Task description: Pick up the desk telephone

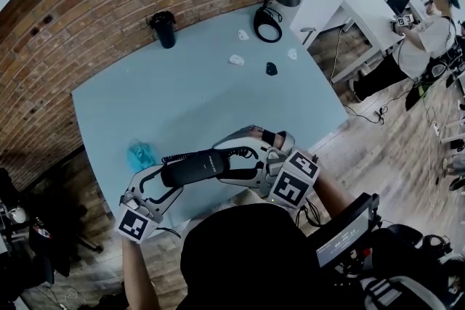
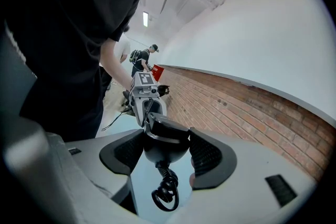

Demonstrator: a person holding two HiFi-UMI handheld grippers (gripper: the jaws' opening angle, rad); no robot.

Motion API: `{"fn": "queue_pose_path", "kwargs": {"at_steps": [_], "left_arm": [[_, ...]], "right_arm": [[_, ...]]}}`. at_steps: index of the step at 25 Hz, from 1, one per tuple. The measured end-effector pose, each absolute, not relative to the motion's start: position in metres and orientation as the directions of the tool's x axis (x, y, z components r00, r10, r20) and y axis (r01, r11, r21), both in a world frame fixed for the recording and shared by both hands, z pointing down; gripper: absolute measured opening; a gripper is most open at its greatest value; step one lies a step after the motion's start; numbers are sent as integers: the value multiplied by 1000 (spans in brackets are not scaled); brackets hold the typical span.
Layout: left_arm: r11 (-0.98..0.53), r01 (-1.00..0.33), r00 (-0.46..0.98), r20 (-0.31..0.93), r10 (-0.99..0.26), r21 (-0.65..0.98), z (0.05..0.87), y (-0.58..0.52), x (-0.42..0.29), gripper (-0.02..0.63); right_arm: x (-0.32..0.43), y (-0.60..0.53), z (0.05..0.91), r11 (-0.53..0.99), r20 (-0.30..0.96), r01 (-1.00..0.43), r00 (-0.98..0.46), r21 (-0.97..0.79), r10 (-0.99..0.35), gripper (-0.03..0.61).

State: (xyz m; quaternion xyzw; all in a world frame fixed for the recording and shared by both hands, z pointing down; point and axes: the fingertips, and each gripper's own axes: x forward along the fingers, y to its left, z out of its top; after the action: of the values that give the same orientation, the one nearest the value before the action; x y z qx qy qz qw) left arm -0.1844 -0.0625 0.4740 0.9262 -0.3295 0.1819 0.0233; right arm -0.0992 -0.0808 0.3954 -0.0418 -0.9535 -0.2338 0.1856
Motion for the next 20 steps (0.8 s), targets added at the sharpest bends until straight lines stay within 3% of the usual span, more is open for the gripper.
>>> {"fn": "queue_pose_path", "kwargs": {"at_steps": [20], "left_arm": [[-807,-582,760,287,-583,-99,437,-52,-191,265]], "right_arm": [[-101,-76,363,929,253,135,-966,346,46,275]]}}
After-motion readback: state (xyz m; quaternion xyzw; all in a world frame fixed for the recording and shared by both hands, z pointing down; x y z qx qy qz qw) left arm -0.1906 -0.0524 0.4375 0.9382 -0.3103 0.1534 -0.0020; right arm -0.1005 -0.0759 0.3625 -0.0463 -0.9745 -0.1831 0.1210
